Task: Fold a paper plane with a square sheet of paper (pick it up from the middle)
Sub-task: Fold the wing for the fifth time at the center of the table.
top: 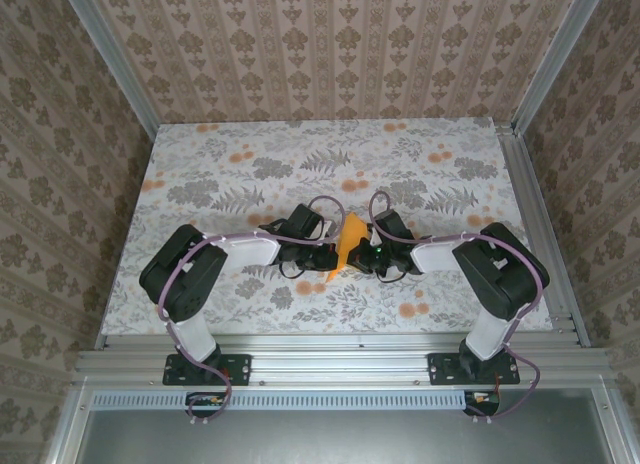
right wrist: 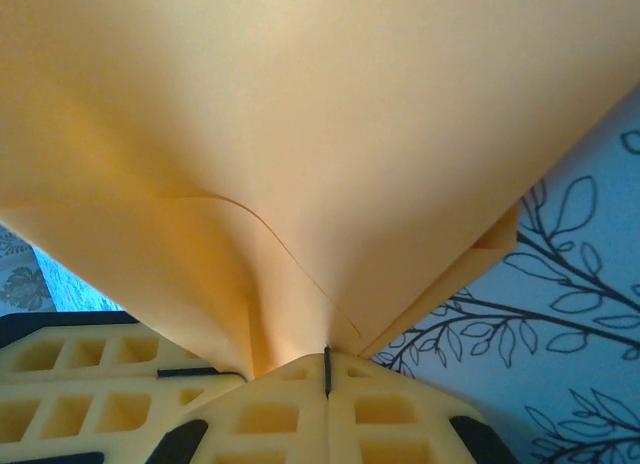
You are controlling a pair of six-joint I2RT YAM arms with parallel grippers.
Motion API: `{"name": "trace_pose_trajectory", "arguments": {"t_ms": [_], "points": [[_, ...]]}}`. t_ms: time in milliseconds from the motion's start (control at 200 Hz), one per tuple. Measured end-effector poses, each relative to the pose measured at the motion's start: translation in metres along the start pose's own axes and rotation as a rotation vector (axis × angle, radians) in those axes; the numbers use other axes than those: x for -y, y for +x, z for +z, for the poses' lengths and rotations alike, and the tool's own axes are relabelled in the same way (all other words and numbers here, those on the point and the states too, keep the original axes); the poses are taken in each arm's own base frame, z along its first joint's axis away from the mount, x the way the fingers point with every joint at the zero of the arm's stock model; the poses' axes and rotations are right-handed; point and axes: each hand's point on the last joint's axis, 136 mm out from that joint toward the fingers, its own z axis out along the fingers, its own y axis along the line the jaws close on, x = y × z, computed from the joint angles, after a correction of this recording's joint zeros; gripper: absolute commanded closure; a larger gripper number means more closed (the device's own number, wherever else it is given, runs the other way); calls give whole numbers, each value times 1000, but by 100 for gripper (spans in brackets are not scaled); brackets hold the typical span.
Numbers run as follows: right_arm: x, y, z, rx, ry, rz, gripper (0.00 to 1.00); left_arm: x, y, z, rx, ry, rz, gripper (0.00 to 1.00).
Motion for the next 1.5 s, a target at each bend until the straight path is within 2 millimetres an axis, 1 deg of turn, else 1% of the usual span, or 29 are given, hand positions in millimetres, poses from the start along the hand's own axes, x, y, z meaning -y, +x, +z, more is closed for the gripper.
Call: {"name": "trace_pose_trajectory", "arguments": {"t_ms": [510,825,980,1200,1500], "points": [[-1,-2,3,-3,-2,-11,100,1,0,0,-1,4,2,100],[-2,-2,3,-2,-5,-13,100,6,0,0,-6,21,6,100],[-2,-2,4,-3,-6,-13,100,8,2,3,-19,30,16,100],[-2,-2,3,-4,-8,-13,100,4,4,11,-45,20,25,99],[-2,-4,3,-1,-9,-14,99,2,4,11,-48,7,45,97]]}}
